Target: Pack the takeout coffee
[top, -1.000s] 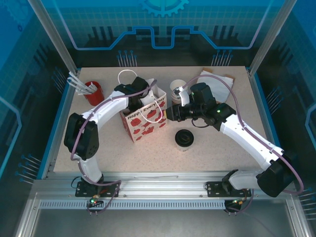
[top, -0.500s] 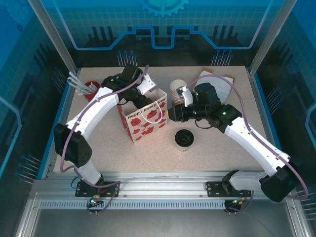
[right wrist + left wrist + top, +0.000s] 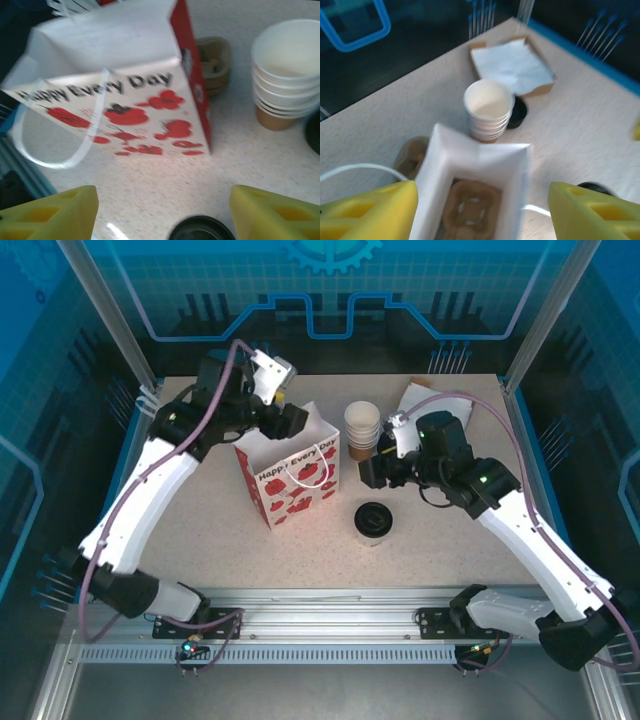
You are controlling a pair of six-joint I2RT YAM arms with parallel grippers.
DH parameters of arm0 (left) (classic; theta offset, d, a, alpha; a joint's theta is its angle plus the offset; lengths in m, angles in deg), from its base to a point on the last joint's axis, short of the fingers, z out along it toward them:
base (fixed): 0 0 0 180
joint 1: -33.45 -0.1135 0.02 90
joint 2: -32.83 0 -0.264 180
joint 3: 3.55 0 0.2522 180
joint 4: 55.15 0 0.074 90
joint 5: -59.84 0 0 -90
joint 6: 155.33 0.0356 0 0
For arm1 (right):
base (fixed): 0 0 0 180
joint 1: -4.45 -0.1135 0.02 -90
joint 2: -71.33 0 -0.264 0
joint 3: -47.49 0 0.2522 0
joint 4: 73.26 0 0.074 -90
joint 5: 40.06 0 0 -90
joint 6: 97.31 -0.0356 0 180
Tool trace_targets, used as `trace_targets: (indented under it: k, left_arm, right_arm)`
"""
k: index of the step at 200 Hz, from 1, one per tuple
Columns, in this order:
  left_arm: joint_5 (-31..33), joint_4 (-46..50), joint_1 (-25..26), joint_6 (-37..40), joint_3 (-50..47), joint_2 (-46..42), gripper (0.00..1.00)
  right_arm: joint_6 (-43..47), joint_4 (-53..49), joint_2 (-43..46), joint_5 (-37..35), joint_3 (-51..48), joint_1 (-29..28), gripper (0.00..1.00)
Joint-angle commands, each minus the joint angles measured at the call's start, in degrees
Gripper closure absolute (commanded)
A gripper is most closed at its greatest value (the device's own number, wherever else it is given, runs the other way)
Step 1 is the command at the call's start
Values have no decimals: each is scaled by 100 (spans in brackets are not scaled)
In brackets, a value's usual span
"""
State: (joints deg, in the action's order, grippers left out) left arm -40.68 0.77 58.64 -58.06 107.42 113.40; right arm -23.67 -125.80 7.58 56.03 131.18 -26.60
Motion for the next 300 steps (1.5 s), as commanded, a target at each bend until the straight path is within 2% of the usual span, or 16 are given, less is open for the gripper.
trace_targets:
  k: [1, 17, 33, 54, 93, 145, 188, 216, 254, 300]
  left_arm:
    - [-313, -256, 688, -1201, -449, -543, 30]
    - [-83, -305, 1335, -1523, -969, -980, 30]
    - [-58, -466, 1904, -1883, -1601, -1337, 30]
    - [376, -301, 2425, -2007, -1911, -1527, 31]
    - [513, -455, 2490, -2054, -2152, -1624, 31]
    - [495, -473, 2492, -1967, -2162, -1547, 31]
    - [624, 98, 2495, -1708, -2026, -1474, 30]
    - [586, 535, 2491, -1601, -1938, -1466, 29]
    - [587, 1123, 2583, -1473, -2035, -1503, 30]
    - [773, 1753, 3338, -929, -2000, -1274, 30]
  right_arm:
    - [-8, -711, -23, -176, -579, 334, 26]
    - [-157, -670, 25, 391, -1109, 697, 20]
    - [-272, -404, 78, 1037, -1619, 1038, 18]
    - [-426, 55, -63, 1736, -2100, 1319, 17]
    - [-447, 499, -606, 2202, -2269, 1304, 18]
    - [-541, 856, -654, 2431, -2618, 1289, 30]
    - [-749, 1156, -588, 2513, -2799, 1115, 35]
    - [-971, 1391, -568, 2482, -2904, 853, 36]
    - [-1321, 1709, -727, 2295, -2858, 171, 36]
    - [-1362, 1608, -863, 2158, -2519, -331, 31]
